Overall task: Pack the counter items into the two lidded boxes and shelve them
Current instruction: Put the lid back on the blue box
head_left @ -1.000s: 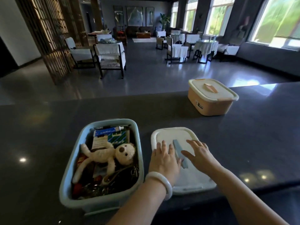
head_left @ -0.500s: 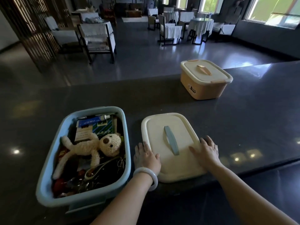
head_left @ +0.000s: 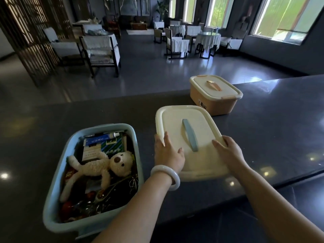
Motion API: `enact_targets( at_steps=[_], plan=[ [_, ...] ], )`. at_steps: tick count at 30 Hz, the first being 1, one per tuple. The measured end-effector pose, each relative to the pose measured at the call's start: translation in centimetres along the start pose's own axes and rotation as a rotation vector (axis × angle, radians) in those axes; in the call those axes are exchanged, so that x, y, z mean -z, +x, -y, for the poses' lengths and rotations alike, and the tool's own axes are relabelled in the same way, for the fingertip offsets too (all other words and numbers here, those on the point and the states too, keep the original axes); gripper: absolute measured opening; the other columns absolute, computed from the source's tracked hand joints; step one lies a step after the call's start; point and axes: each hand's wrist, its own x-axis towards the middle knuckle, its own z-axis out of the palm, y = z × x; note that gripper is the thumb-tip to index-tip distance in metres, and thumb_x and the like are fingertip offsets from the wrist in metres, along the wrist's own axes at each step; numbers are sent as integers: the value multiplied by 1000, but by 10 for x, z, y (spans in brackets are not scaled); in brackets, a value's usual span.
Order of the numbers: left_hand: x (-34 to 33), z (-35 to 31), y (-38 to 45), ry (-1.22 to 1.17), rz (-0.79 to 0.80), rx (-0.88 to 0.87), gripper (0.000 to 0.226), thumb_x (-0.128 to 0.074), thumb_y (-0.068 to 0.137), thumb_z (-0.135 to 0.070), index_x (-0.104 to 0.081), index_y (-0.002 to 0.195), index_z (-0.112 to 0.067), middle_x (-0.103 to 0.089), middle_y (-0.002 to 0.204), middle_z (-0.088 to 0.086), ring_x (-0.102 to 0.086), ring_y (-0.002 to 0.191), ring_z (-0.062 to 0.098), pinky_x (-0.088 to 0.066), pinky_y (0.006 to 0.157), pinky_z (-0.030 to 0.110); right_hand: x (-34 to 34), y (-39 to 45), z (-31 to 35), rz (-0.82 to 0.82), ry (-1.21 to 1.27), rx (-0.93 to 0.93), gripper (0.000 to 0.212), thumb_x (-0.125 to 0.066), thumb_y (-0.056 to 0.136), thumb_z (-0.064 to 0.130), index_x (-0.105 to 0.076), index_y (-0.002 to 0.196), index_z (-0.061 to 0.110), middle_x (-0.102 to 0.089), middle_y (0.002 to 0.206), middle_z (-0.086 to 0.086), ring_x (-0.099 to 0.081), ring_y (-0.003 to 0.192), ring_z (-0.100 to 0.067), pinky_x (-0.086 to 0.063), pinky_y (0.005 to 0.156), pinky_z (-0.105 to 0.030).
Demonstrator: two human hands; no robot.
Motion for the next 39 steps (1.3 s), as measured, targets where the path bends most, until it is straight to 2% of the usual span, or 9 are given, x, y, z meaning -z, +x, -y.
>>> enact_targets(
  at_steps=[6, 13, 19, 26, 28, 30, 33, 37, 39],
  plan=[
    [71, -1, 2, -21, -123, -4, 74, -53, 96, -36, -11, 153, -15, -14, 157, 12, -23, 142, 30, -31, 113, 43, -8, -21, 66, -2, 88, 71, 46, -62, 87, 44, -55, 125, 19, -61, 108, 0, -58, 92, -18, -46, 73, -33],
    [158, 77, -17, -7, -128, 98, 72, -54, 94, -37, -15, 151, -16, -23, 152, 11, -36, 134, 30, -34, 110, 45, -89, -76, 122, 125, 52, 111, 48, -62, 87, 41, -53, 126, 16, -57, 97, 4, -54, 76, -10, -37, 55, -25],
    [206, 143, -43, 64, -173, 138, 64, -53, 95, -38, -23, 148, -18, -33, 146, 7, -37, 131, 27, -37, 106, 43, -148, -132, 135, 197, 38, 108, 38, -60, 87, 37, -54, 116, 13, -55, 90, 4, -53, 73, -12, -38, 55, -28],
    [207, 179, -67, -96, -139, 183, 54, -43, 102, -25, -20, 150, -15, -31, 148, 7, -48, 124, 27, -46, 93, 36, -165, -166, 125, 218, 27, 134, 27, -44, 96, 23, -53, 120, 14, -59, 101, -4, -53, 78, -17, -35, 54, -26],
    [204, 185, -71, -136, -167, 189, 48, -37, 103, -23, -25, 149, -16, -36, 146, 7, -52, 119, 25, -44, 85, 32, -160, -168, 123, 202, 28, 137, 23, -38, 96, 16, -57, 109, 16, -60, 94, -2, -53, 78, -19, -36, 54, -28],
    [200, 190, -76, -184, -190, 199, 46, -33, 104, -22, -27, 150, -20, -40, 145, 5, -50, 123, 24, -42, 91, 33, -158, -168, 118, 203, 35, 127, 23, -35, 95, 11, -58, 98, 15, -58, 84, 2, -52, 72, -19, -36, 52, -27],
    [197, 196, -79, -253, -220, 218, 48, -31, 105, -20, -25, 152, -21, -38, 150, 3, -44, 132, 24, -37, 102, 35, -158, -171, 111, 205, 60, 120, 25, -38, 96, 10, -59, 109, 13, -55, 90, 3, -48, 74, -15, -33, 53, -21],
    [195, 202, -75, -435, -264, 285, 49, -36, 103, -18, -31, 151, -22, -41, 149, 1, -45, 130, 22, -36, 96, 28, -163, -178, 106, 113, 229, 61, 30, -47, 96, 11, -61, 121, 16, -64, 111, 4, -57, 96, -15, -44, 76, -23],
    [196, 203, -73, -508, -263, 303, 49, -38, 102, -17, -32, 150, -25, -43, 147, 0, -47, 128, 21, -36, 93, 28, -164, -178, 109, 109, 256, 32, 30, -48, 93, 13, -68, 113, 21, -69, 99, 6, -63, 84, -15, -47, 63, -23]
  ],
)
